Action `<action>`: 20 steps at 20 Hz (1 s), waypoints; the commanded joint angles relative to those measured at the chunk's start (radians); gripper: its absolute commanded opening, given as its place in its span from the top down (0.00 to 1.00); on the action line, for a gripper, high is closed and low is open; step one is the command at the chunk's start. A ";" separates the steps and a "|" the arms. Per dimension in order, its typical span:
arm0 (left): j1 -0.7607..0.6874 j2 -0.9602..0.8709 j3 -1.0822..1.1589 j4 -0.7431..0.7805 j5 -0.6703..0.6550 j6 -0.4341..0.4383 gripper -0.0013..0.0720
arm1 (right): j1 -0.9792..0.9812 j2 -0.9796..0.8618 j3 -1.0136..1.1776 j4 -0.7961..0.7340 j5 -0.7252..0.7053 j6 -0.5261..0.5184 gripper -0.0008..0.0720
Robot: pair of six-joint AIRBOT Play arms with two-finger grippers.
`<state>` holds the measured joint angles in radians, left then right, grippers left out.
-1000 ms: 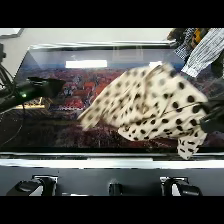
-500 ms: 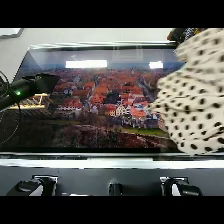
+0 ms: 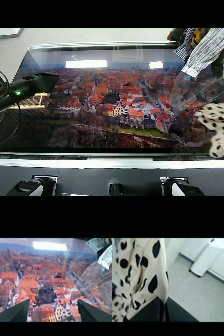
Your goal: Fold the clothes and pants, and hang the long-sleeved shirts on hangers.
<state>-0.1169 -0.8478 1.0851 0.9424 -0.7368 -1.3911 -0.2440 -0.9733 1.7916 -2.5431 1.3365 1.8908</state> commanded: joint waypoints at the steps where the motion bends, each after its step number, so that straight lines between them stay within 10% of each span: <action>1: 0.001 0.000 -0.001 0.001 0.001 -0.005 0.06 | -0.138 -0.061 0.031 0.008 -0.132 0.103 0.97; 20: 0.001 -0.019 -0.045 0.004 -0.006 -0.053 0.06 | -0.253 -0.146 0.212 -0.127 -0.420 0.196 0.97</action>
<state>-0.1169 -0.8661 1.0515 0.9455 -0.7433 -1.4300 -0.4957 -1.1114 1.9812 -2.6331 0.9424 2.0834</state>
